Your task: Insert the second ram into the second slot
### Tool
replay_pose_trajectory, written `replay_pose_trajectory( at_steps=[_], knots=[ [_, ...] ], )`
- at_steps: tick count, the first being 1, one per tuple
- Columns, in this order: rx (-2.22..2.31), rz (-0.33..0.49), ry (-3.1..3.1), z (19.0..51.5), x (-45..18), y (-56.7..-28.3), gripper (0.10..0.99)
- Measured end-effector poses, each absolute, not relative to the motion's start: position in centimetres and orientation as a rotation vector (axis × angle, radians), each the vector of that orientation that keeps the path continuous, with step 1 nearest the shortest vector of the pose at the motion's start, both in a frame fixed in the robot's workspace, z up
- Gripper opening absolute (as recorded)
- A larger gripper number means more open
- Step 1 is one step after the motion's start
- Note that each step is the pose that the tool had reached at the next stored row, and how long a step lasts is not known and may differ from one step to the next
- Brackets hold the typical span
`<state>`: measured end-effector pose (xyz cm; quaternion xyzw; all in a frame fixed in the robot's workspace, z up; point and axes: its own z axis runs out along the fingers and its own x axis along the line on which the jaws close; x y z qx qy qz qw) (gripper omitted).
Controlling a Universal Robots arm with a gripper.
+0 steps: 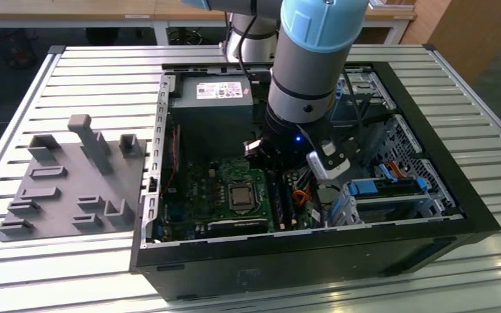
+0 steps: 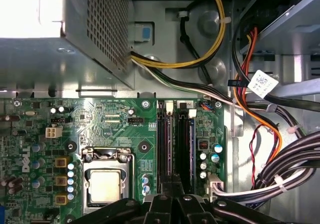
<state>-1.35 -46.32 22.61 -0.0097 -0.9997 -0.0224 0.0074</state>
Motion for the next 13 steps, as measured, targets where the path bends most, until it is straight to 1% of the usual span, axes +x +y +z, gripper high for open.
replay_pose_trajectory(
  at_steps=[13],
  knots=[
    [-0.030,-0.069,-3.126,21.94,-1.36,-46.33,0.106]
  ],
)
